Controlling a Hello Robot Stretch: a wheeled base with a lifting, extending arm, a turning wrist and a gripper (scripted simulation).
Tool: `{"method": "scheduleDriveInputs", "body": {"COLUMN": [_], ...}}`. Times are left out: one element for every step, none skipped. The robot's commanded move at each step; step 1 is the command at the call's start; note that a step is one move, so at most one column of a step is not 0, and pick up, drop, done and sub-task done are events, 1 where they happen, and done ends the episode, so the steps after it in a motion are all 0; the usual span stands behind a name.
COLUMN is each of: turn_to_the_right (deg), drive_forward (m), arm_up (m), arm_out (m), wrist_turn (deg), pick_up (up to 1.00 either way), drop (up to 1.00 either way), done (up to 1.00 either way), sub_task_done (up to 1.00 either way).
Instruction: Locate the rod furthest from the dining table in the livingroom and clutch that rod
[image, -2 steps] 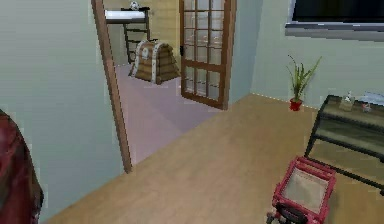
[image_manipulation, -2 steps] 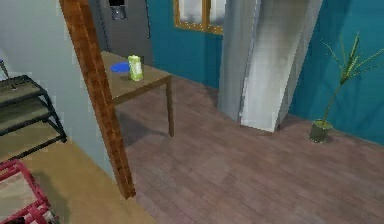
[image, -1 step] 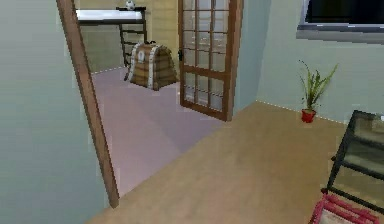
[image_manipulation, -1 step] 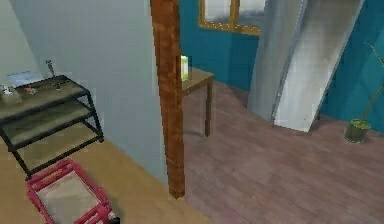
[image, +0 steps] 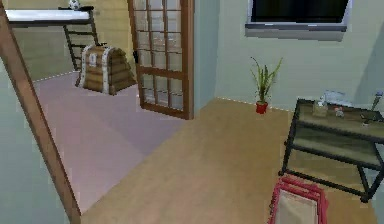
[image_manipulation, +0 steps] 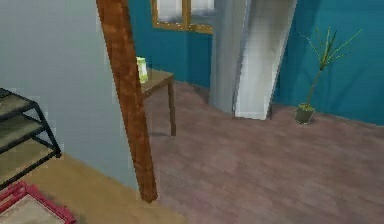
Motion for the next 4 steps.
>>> {"method": "scheduleDriveInputs", "body": {"turn_to_the_right": [0.0,27.0,0.0,36.0], "drive_forward": [0.8,0.0,0.7,0.0], "arm_up": [0.0,0.0,0.0,0.0], "arm_out": [0.0,0.0,0.0,0.0], "wrist_turn": [0.0,0.0,0.0,0.0], "pick_up": [0.0,0.0,0.0,0.0], "drop": [0.0,0.0,0.0,0.0], "done": [0.0,0.0,0.0,0.0], "sub_task_done": [0.0,0.0,0.0,0.0]}}
